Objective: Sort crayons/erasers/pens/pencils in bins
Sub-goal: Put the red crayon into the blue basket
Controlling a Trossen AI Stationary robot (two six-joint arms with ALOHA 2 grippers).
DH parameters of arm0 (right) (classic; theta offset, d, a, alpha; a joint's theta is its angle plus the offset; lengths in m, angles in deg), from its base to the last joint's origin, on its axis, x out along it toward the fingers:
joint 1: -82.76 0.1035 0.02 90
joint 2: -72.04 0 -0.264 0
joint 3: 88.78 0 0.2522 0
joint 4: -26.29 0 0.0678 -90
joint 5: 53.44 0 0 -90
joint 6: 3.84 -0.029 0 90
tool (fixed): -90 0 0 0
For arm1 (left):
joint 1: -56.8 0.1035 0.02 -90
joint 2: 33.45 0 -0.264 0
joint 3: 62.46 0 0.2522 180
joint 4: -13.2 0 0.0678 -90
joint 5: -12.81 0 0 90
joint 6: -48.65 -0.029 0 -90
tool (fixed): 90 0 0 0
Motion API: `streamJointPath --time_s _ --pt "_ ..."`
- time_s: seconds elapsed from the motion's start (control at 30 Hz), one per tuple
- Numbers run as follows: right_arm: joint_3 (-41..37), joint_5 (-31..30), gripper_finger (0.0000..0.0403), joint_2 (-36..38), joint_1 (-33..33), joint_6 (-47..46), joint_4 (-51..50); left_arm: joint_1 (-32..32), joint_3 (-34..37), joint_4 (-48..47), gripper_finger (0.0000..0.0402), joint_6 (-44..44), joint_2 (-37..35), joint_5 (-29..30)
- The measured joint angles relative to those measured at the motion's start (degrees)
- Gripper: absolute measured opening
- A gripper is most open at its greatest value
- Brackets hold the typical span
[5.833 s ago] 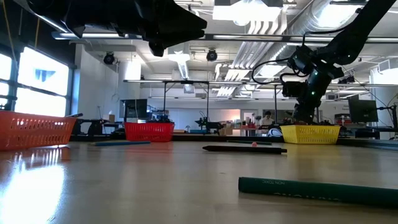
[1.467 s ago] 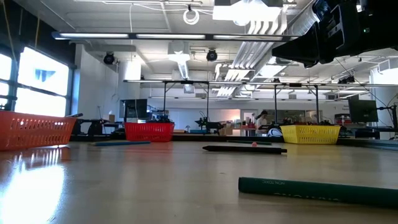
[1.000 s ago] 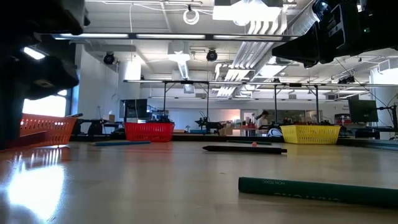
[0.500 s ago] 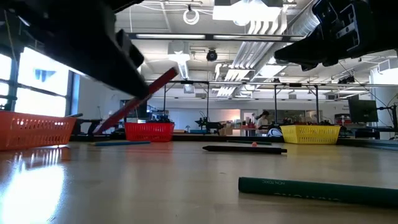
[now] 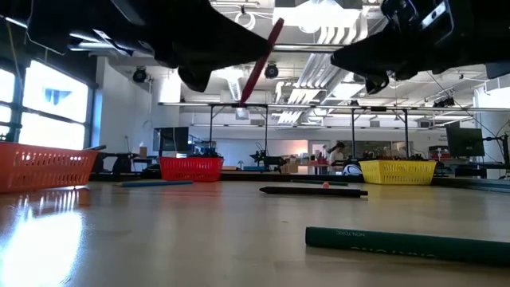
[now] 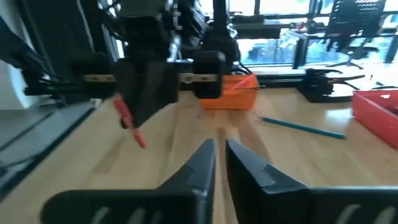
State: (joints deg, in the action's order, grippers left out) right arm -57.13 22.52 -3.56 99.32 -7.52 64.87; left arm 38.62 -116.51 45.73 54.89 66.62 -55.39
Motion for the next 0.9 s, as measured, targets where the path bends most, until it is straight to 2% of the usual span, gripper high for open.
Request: streamJointPath --time_s 0.17,0.4,0.57,0.9 --pt "3.95 1.51 0.0099 -2.54 0.87 -1.00 -0.12 2.49 4.46 11.89 0.0003 0.11 0.00 -0.30" --pt "10.87 -0.55 0.0161 -7.73 2.43 -0.97 0.25 4.31 5.03 15.95 0.0003 0.93 0.00 -2.05" --pt "15.02 -3.50 0.0176 -11.43 2.71 -0.97 1.58 4.34 5.09 17.23 0.0003 0.59 0.00 -2.41" --pt "18.79 -2.97 0.0177 -15.87 2.73 -0.56 2.72 4.34 4.99 20.37 0.0003 -0.02 -0.02 -3.40"
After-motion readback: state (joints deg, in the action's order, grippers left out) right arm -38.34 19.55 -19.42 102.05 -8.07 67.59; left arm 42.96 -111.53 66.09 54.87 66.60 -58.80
